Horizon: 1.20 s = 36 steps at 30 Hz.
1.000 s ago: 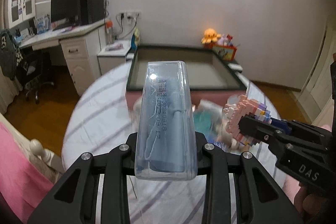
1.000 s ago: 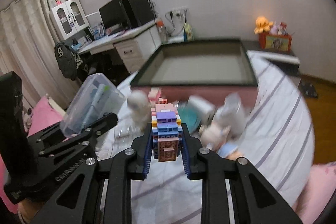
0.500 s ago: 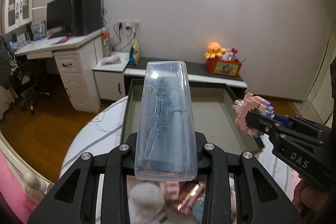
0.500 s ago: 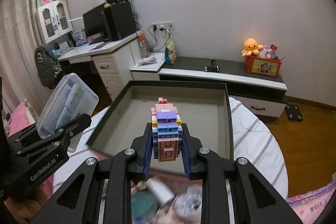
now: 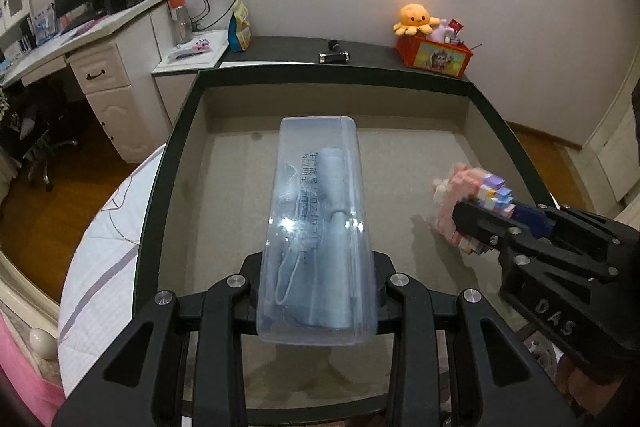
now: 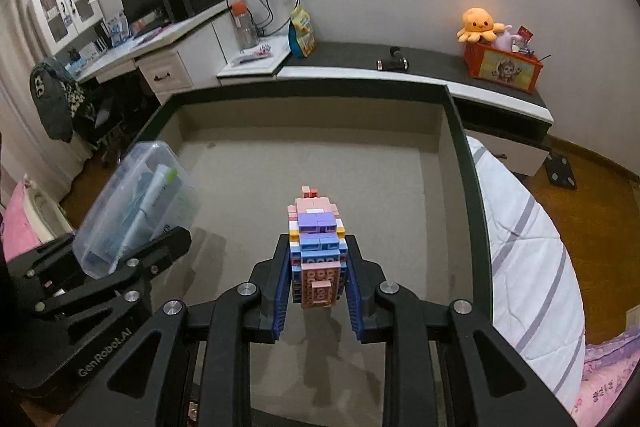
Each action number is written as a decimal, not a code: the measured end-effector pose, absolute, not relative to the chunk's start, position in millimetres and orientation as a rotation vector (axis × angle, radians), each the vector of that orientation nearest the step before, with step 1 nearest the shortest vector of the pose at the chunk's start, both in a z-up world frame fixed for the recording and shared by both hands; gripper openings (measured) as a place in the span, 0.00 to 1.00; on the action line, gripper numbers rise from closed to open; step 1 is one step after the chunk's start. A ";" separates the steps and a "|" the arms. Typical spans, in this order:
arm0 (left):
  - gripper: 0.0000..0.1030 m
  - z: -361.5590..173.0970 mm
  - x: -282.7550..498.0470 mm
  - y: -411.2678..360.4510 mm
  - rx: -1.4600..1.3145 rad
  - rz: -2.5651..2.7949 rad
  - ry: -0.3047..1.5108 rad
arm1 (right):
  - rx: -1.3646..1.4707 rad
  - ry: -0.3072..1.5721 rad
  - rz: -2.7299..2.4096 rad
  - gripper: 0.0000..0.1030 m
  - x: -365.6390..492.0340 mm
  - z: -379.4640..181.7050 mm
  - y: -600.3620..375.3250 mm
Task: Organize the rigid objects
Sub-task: 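Carry the case and block figure into the pink box and release both, then withdraw both grippers from the box back toward the table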
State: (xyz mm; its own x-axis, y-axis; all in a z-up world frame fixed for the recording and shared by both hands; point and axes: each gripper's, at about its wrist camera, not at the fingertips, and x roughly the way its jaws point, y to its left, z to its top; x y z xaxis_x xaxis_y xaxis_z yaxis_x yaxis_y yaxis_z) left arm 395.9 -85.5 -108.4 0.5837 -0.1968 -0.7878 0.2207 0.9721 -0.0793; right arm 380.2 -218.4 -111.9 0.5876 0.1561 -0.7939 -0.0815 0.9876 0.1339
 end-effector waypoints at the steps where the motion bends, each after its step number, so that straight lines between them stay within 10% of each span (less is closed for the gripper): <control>1: 0.41 -106.4 395.1 -86.4 0.033 -0.240 0.911 | 0.086 0.936 0.139 0.26 379.9 -111.5 -218.8; 11: 0.93 -76.1 361.5 -48.6 -0.056 -0.186 0.810 | 0.193 0.912 0.132 1.00 366.5 -100.3 -237.1; 36: 1.00 12.8 183.8 23.2 -0.021 -0.072 0.482 | 0.140 0.538 -0.089 1.00 156.5 4.4 -222.4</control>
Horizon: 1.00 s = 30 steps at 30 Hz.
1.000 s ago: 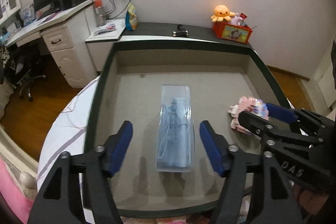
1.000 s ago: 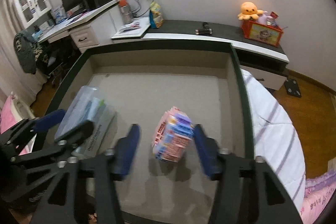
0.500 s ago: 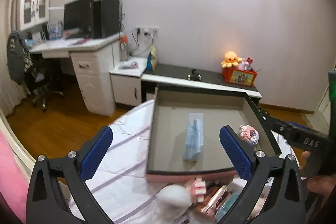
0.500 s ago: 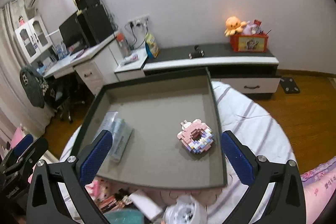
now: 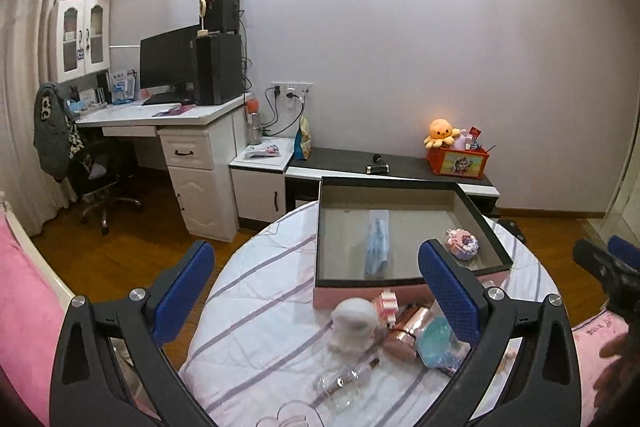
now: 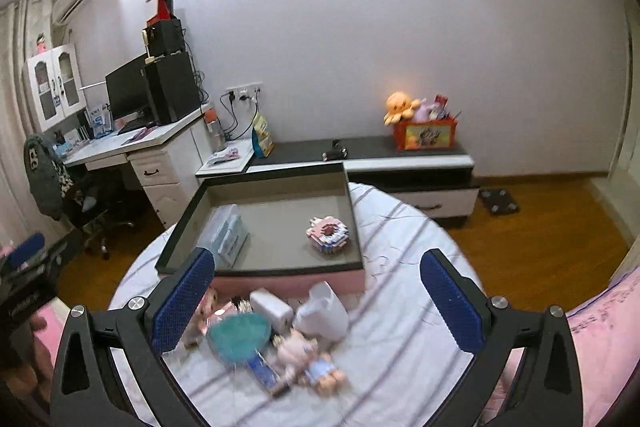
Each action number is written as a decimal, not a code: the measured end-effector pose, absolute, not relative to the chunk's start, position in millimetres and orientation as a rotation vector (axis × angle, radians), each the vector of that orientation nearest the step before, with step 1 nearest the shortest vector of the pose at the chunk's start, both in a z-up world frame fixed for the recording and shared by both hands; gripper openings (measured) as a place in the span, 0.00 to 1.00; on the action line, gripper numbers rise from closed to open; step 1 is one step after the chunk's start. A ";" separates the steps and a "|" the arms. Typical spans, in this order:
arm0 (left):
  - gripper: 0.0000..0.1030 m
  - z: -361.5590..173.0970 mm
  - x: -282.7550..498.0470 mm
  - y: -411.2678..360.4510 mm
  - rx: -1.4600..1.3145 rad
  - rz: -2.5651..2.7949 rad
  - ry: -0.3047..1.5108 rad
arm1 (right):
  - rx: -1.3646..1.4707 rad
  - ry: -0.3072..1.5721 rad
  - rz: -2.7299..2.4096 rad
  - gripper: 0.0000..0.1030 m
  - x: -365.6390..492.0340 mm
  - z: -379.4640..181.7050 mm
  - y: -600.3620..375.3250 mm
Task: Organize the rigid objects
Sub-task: 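Withdraw both grippers from the box back toward the table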
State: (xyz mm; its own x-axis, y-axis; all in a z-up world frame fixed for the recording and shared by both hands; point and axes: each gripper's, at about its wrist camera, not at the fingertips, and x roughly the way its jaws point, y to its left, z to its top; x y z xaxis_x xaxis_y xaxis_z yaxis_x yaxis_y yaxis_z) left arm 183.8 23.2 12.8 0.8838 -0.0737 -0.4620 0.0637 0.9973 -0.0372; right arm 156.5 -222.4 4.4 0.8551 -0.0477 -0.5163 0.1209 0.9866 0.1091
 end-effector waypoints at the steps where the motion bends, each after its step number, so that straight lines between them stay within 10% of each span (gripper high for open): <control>1: 1.00 13.1 178.4 22.2 -0.025 -0.069 0.478 | 0.120 0.529 -0.098 1.00 147.9 5.8 -219.7; 30: 1.00 29.2 99.0 12.3 -0.026 -0.017 0.437 | 0.054 0.476 -0.032 1.00 94.6 12.8 -200.4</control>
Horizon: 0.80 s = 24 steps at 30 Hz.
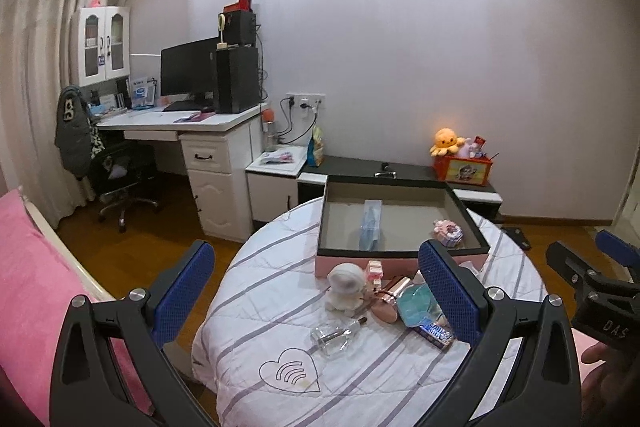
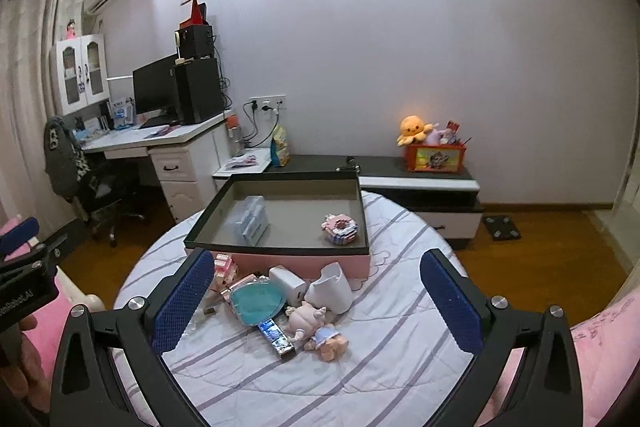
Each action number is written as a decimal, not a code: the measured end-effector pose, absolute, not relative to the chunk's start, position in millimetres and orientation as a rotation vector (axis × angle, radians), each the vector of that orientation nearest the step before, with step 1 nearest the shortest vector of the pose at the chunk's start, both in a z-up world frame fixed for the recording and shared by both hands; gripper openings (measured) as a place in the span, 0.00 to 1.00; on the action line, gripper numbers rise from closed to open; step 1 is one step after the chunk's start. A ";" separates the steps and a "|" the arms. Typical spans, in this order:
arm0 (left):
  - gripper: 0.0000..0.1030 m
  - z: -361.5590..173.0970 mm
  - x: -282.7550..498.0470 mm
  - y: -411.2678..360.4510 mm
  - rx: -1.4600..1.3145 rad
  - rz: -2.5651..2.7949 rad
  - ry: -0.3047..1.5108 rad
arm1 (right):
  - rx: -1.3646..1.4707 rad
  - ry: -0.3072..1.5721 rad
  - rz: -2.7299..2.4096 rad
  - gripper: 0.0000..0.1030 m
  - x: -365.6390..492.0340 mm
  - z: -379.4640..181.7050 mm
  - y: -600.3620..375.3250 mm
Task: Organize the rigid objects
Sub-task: 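Withdraw both grippers from the box back toward the table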
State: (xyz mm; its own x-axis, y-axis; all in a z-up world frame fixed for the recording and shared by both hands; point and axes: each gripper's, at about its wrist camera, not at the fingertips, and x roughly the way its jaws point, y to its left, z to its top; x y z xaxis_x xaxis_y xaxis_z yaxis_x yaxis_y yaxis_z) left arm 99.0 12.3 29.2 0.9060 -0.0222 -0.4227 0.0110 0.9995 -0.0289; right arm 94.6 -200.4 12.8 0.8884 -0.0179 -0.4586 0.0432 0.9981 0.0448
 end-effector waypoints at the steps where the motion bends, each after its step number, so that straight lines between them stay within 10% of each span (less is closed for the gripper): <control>1: 1.00 29.3 98.7 13.3 -0.034 -0.023 0.436 | 0.036 0.473 -0.037 1.00 93.4 15.8 -196.7; 24: 1.00 -29.5 118.4 11.1 -0.019 -0.019 0.577 | 0.029 0.587 -0.038 1.00 111.1 -22.4 -211.0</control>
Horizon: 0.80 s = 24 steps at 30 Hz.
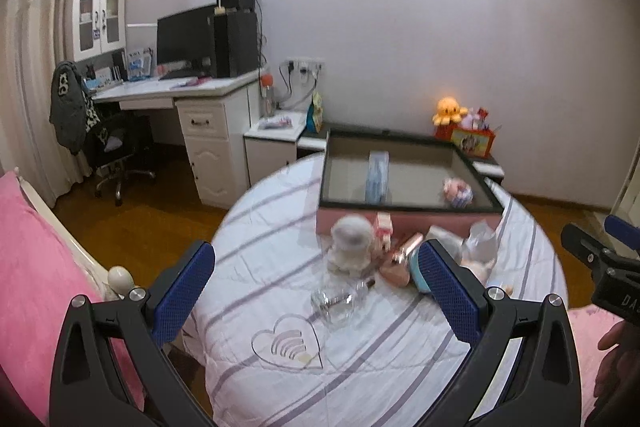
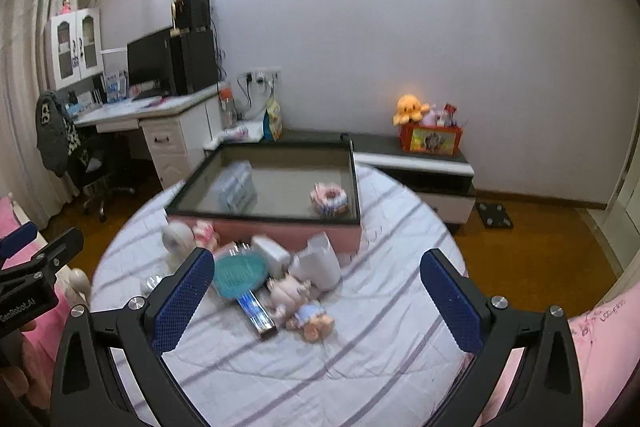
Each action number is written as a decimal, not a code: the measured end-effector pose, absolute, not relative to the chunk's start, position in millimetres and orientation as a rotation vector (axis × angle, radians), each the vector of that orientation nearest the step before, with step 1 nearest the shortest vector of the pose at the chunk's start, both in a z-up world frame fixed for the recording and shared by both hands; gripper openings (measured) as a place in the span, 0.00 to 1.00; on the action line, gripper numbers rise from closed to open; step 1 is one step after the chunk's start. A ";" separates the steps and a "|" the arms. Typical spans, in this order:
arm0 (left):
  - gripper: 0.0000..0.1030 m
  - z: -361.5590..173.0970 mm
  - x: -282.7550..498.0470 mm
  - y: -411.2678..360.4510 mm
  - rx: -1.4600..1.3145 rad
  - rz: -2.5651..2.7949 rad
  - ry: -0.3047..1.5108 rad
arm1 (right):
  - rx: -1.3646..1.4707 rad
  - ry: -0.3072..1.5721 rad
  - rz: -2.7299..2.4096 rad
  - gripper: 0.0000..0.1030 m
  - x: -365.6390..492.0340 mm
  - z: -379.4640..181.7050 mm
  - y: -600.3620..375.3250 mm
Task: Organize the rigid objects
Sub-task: 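Withdraw both grippers from the box back toward the table, then grasp the glass perfume bottle with the left gripper while the right grasps the baby doll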
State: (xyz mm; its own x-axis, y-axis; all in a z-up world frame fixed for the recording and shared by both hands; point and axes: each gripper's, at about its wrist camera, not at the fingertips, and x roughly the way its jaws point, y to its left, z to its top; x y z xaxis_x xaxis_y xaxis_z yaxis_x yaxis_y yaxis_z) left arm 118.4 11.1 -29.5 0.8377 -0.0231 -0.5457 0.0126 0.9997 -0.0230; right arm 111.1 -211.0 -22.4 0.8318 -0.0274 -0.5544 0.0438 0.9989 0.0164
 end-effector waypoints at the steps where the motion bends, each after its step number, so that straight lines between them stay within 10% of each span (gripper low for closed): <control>1: 1.00 -34.5 120.6 9.7 -0.014 -0.021 0.591 | 0.032 0.608 -0.037 1.00 113.4 -29.5 -213.2; 24: 1.00 -137.8 189.4 -2.9 0.072 -0.059 0.824 | 0.062 0.893 0.035 1.00 175.5 -126.4 -215.3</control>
State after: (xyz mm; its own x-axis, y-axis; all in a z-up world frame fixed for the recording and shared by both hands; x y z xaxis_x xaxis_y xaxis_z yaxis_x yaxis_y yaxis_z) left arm 189.4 -2.9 -137.8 0.6780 -0.0246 -0.7347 0.0810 0.9959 0.0413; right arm 175.5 -215.3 -126.4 0.6265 0.0562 -0.7774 -0.0042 0.9976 0.0686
